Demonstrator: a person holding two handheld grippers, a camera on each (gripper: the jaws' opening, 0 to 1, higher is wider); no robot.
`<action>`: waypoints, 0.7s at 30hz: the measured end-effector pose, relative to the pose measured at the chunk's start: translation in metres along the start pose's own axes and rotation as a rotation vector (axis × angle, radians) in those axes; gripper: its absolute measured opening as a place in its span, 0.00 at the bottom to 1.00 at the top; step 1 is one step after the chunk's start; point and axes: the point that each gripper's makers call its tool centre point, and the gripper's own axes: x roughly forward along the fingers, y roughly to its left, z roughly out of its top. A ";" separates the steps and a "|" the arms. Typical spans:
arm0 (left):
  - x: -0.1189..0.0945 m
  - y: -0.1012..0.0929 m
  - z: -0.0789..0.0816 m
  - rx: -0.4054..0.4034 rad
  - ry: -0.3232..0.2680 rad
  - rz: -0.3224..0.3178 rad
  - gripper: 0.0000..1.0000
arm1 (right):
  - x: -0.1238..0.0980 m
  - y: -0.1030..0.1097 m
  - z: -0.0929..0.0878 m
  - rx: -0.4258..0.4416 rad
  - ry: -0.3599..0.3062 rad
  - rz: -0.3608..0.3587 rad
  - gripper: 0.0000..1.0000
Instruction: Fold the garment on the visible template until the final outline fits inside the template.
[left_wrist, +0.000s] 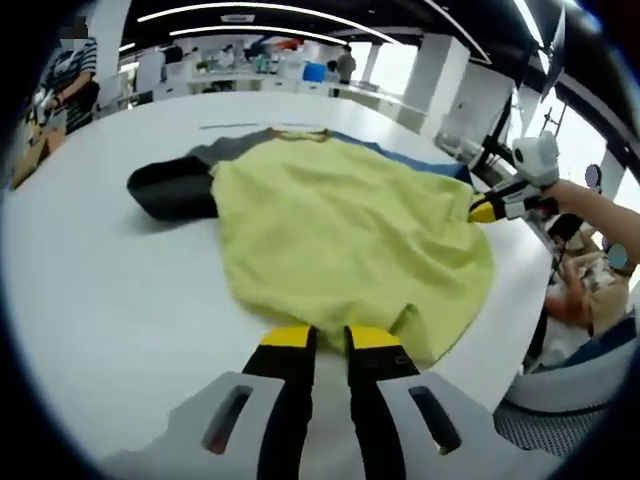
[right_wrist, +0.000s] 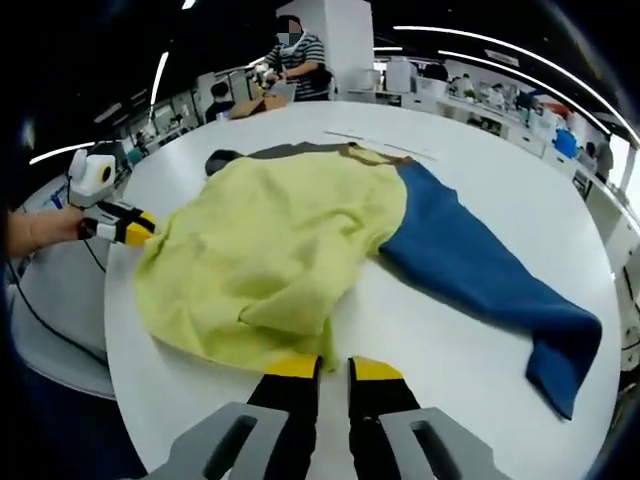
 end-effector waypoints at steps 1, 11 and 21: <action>0.000 0.000 0.000 -0.003 0.001 0.001 0.08 | 0.001 0.001 -0.001 0.003 0.008 0.003 0.04; -0.001 -0.003 -0.003 -0.040 0.007 -0.011 0.01 | 0.003 0.002 -0.004 -0.006 0.021 -0.006 0.00; -0.008 -0.004 0.002 -0.026 -0.007 -0.021 0.00 | 0.000 0.004 -0.004 -0.034 0.019 -0.009 0.00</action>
